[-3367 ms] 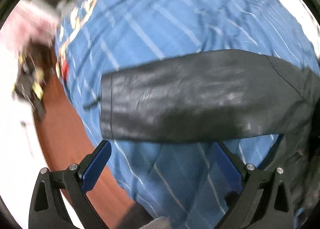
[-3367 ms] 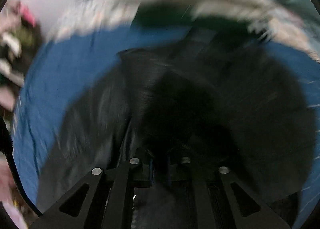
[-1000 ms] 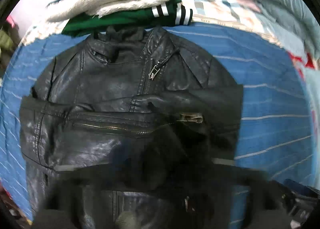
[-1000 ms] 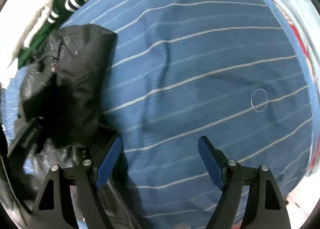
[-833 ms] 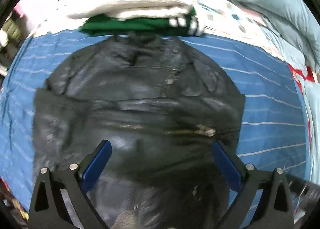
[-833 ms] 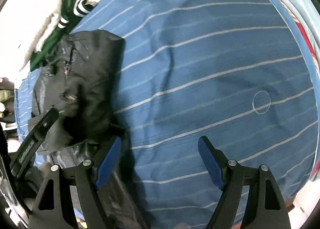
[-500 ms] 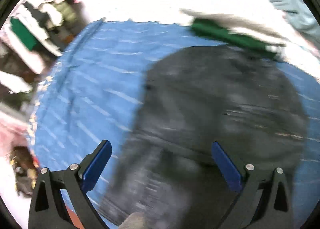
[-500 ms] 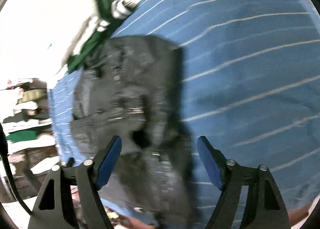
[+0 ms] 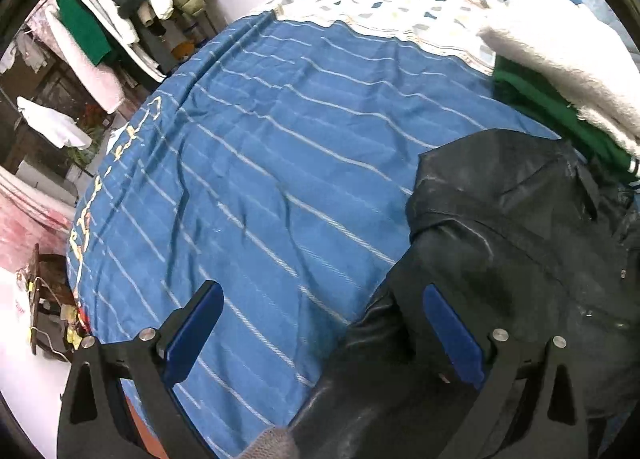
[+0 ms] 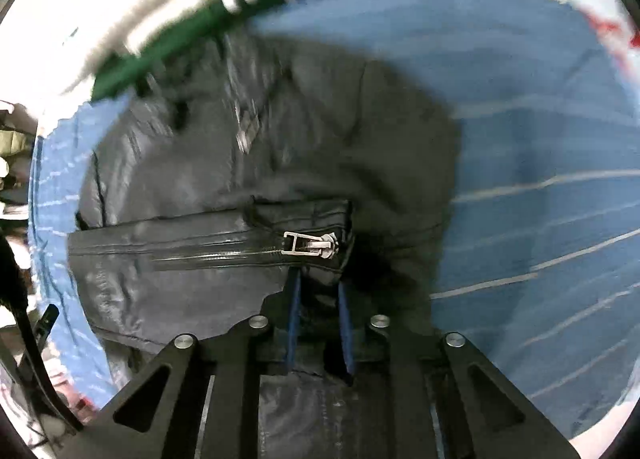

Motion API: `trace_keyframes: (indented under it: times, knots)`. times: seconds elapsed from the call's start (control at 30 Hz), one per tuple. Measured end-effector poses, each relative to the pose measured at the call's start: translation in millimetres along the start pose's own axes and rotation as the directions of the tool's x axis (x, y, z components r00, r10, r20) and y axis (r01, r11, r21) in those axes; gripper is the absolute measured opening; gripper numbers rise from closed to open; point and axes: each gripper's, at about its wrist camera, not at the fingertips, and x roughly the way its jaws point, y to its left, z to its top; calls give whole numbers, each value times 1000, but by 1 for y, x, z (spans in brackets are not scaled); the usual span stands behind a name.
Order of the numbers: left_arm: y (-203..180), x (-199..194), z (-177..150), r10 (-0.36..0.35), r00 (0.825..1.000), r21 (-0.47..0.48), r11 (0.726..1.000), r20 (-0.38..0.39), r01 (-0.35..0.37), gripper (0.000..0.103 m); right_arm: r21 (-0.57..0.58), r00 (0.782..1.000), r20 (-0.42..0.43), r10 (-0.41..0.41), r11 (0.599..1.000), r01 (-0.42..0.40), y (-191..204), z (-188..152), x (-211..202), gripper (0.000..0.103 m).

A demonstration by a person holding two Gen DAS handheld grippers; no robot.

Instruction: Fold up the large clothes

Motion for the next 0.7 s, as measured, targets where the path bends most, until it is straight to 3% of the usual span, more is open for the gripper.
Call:
trace_keyframes:
  times: [0.07,0.13,0.23,0.3,0.37,0.47,0.53,0.6,0.7]
  knots:
    - [-9,7,4,-22,1000,4,1000,1,22,102,20,998,57,-19,1000,18,-5,4,-16,17]
    - [-20,24,10,-20,1000,6,1000,11,20,102,32,999,35,-24,999,23,-10,9,-9,17]
    - [-36,66,17,9,999,53,999,-34,-7,103,65,995,-88,-45,997,51,-28,16,34,18]
    - [-41,90,16,-17,998,80,997,-61,21,103,71,980,-194,-47,996,62,-38,18,63,23]
    - [-37,95,16,-59,996,84,994,-65,64,103,96,976,-214,-26,994,48,-41,22,63,26]
    - [-32,94,16,-89,994,98,991,-56,94,103,85,984,-161,-73,993,87,-38,29,31,41]
    - [-34,97,15,-104,994,101,989,-30,107,103,71,991,-106,-84,993,92,-35,30,11,41]
    - [-39,102,16,-113,994,117,987,-7,113,103,46,996,-69,-51,997,55,-28,28,-2,41]
    - [-41,103,20,-105,994,100,989,-40,108,103,-16,995,-87,57,998,-59,-16,22,-1,42]
